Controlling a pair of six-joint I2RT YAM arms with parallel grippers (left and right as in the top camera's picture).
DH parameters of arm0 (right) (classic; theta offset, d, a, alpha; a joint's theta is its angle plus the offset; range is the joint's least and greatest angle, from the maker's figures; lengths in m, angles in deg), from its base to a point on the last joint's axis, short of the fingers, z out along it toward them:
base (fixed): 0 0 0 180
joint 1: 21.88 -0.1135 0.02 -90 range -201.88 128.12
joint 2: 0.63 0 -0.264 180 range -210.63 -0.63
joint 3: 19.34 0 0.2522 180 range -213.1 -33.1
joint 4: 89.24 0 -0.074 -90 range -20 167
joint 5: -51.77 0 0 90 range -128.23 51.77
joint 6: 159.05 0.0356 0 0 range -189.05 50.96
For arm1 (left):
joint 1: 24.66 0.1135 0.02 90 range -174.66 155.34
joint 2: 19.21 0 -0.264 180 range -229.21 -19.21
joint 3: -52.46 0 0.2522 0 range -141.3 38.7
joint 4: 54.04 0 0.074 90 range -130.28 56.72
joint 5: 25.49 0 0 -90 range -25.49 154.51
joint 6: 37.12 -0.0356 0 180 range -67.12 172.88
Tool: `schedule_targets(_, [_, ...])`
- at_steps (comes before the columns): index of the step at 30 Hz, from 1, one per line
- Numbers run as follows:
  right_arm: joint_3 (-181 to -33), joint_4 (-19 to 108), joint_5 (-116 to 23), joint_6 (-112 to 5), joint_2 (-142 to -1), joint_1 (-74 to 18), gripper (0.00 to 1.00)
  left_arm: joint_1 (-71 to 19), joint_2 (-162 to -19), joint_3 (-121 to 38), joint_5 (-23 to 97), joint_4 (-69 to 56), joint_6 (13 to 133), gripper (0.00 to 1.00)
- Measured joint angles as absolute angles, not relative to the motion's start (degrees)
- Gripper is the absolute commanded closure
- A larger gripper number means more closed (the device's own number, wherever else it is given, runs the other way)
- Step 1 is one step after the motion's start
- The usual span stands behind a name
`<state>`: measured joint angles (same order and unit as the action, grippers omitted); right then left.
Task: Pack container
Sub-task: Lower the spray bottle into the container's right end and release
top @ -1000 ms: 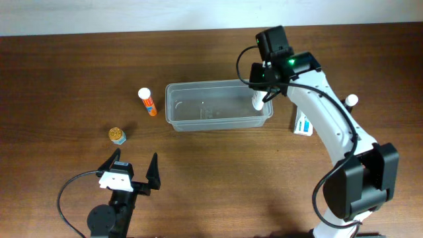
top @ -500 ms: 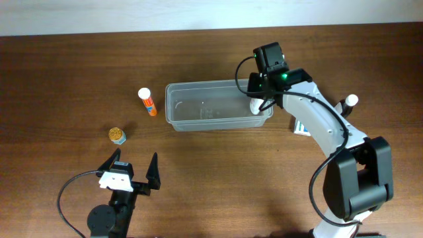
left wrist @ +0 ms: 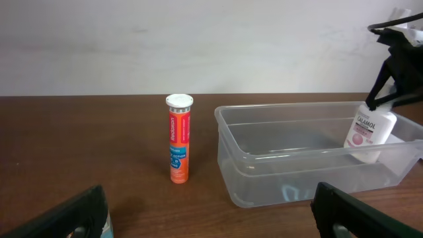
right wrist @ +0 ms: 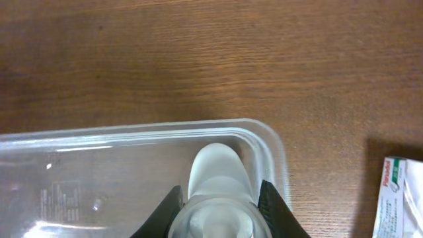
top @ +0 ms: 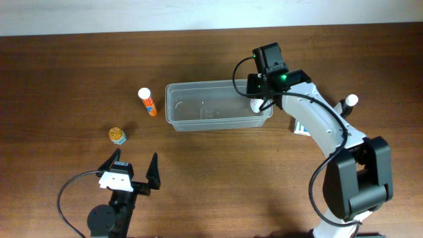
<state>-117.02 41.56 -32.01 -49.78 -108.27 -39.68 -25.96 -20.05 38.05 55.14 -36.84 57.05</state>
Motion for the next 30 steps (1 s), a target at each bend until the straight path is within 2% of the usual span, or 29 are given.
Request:
schedule_targets(10, [-117.0, 42.0, -32.0, -51.6, -108.3, -41.5, 0.78, -26.0, -20.0, 38.1, 55.1, -36.8, 57.0, 0.0])
schedule_targets(12, [-117.0, 42.0, -31.7, -51.7, -108.3, -41.5, 0.75, -26.0, -20.0, 38.1, 55.1, -36.8, 57.0, 0.01])
schedule_targets(20, [-117.0, 42.0, -30.5, -51.9, -108.2, -41.5, 0.73, -26.0, -20.0, 38.1, 55.1, -36.8, 57.0, 0.01])
schedule_targets(22, [-117.0, 42.3, -30.0, -51.9, -108.2, -41.5, 0.69, -26.0, -20.0, 38.1, 55.1, -36.8, 57.0, 0.01])
schedule_targets(30, [-117.0, 42.4, -29.1, -52.0, -108.2, -41.5, 0.69, -26.0, -20.0, 38.1, 55.1, -36.8, 57.0, 0.01])
